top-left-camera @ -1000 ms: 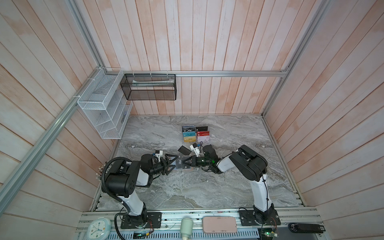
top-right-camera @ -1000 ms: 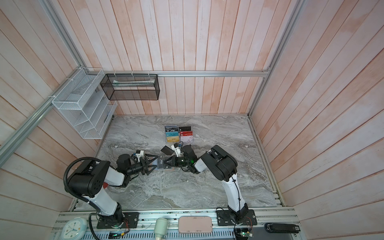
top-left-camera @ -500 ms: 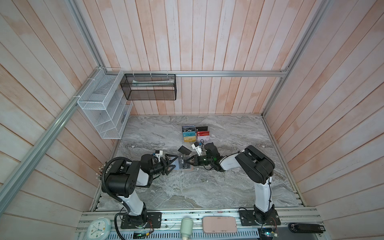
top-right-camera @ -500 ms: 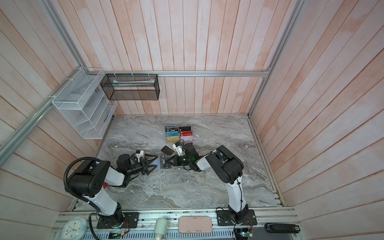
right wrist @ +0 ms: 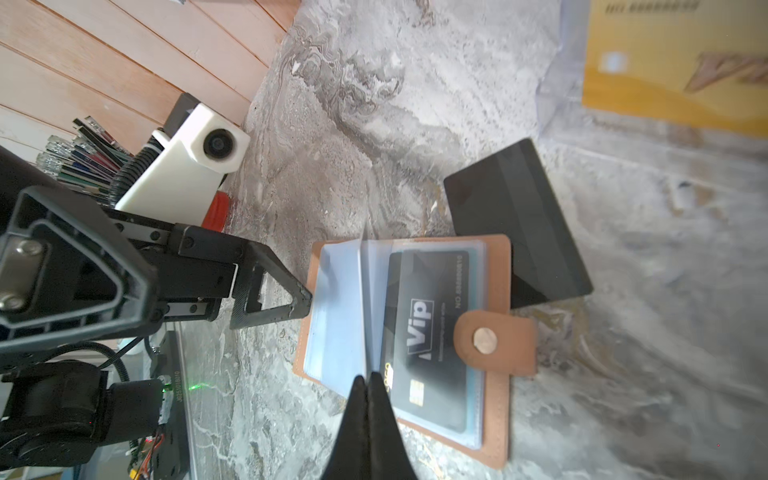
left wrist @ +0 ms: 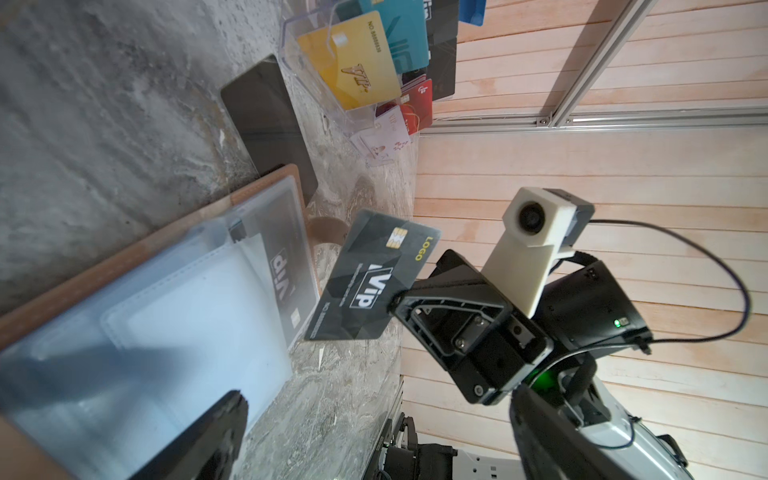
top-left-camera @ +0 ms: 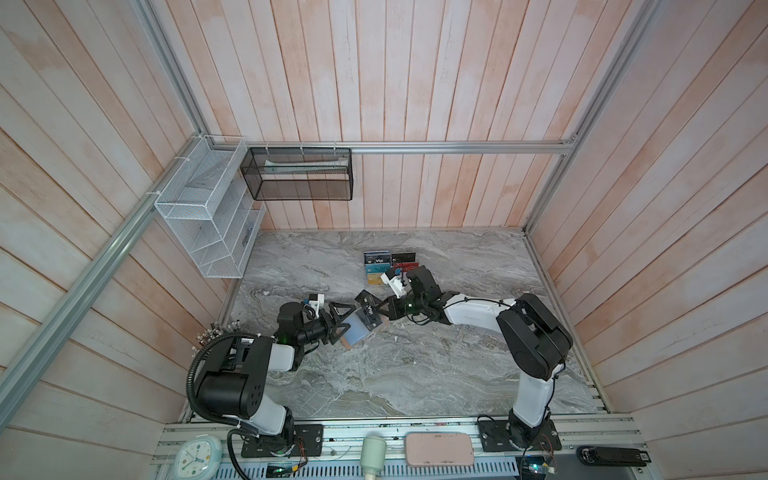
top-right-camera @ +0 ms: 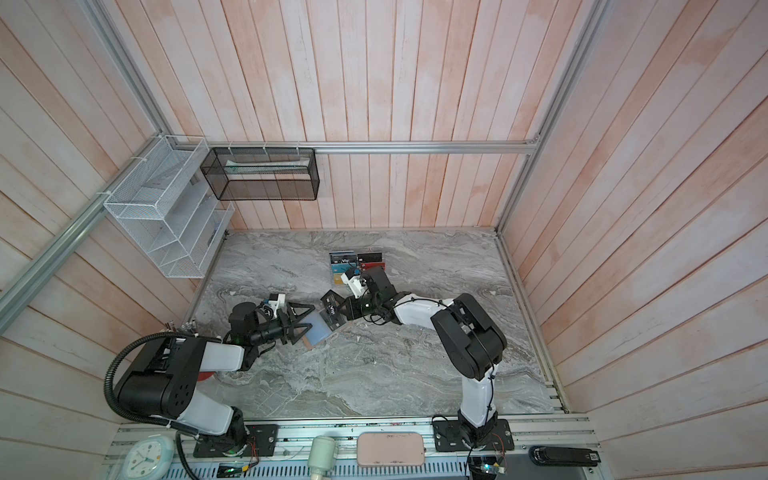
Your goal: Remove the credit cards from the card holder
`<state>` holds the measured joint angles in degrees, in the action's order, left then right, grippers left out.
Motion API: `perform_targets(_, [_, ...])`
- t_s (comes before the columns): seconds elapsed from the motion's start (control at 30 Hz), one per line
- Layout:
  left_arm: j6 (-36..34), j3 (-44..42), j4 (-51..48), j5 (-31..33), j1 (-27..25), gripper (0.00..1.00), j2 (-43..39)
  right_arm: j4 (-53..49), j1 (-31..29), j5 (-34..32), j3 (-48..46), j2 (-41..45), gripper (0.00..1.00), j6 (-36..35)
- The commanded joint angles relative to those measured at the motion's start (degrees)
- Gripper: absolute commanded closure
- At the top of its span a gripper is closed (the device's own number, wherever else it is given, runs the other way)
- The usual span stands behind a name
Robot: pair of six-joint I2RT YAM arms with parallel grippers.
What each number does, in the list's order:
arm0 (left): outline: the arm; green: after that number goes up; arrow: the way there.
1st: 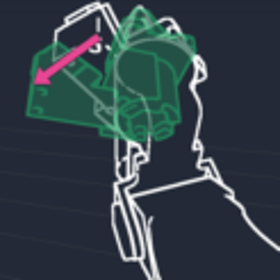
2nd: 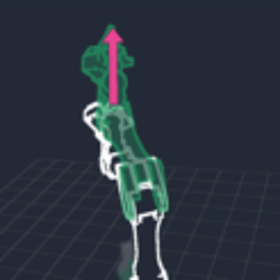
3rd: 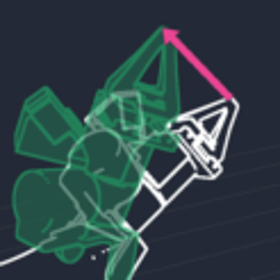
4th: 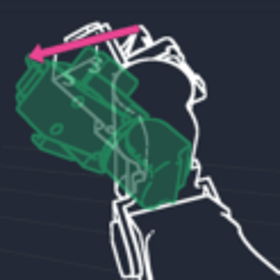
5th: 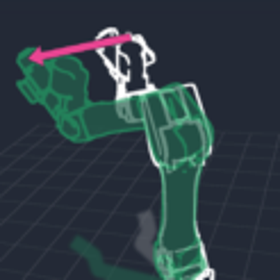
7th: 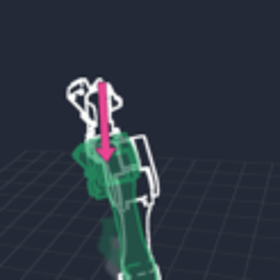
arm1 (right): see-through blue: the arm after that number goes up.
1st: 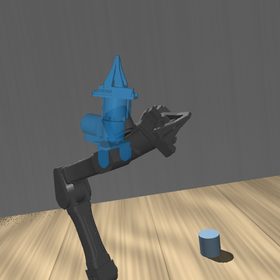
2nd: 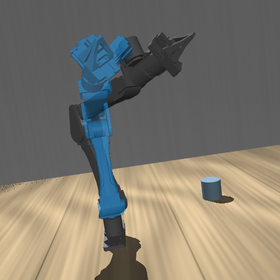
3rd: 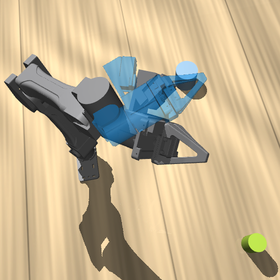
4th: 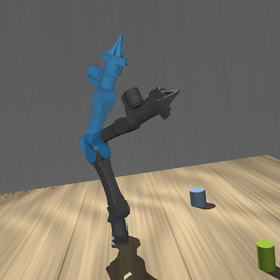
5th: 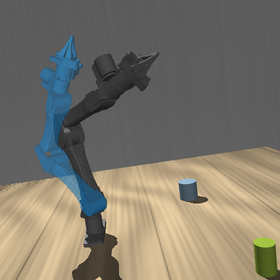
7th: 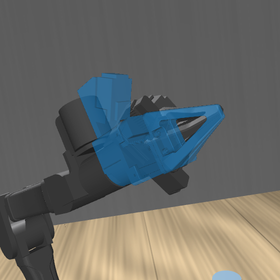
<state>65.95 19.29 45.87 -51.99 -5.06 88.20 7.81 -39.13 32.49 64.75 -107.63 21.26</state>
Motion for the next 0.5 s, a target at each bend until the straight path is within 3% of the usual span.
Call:
perform_targets(0.0, [-2.2, 1.1, -2.5, 0.5, -0.2, 0.00, -1.5, -12.1, 1.2, -3.0, 4.8, 1.8, 1.00, -8.7])
perform_targets(0.2, [-2.1, 1.2, -2.4, 0.3, -0.2, 0.00, -2.1, -25.0, 2.8, -5.1, 15.1, 0.6, 1.00, -18.6])
perform_targets(0.33, [-3.0, 1.7, -3.6, 0.4, -0.2, 0.00, -2.6, -35.7, 3.1, -9.8, 24.8, -2.5, 1.00, -27.8])
perform_targets(0.47, [-2.8, 2.2, -3.6, 0.3, -0.4, 0.00, -2.4, -40.1, 3.5, -13.9, 30.5, -4.7, 1.00, -33.7])
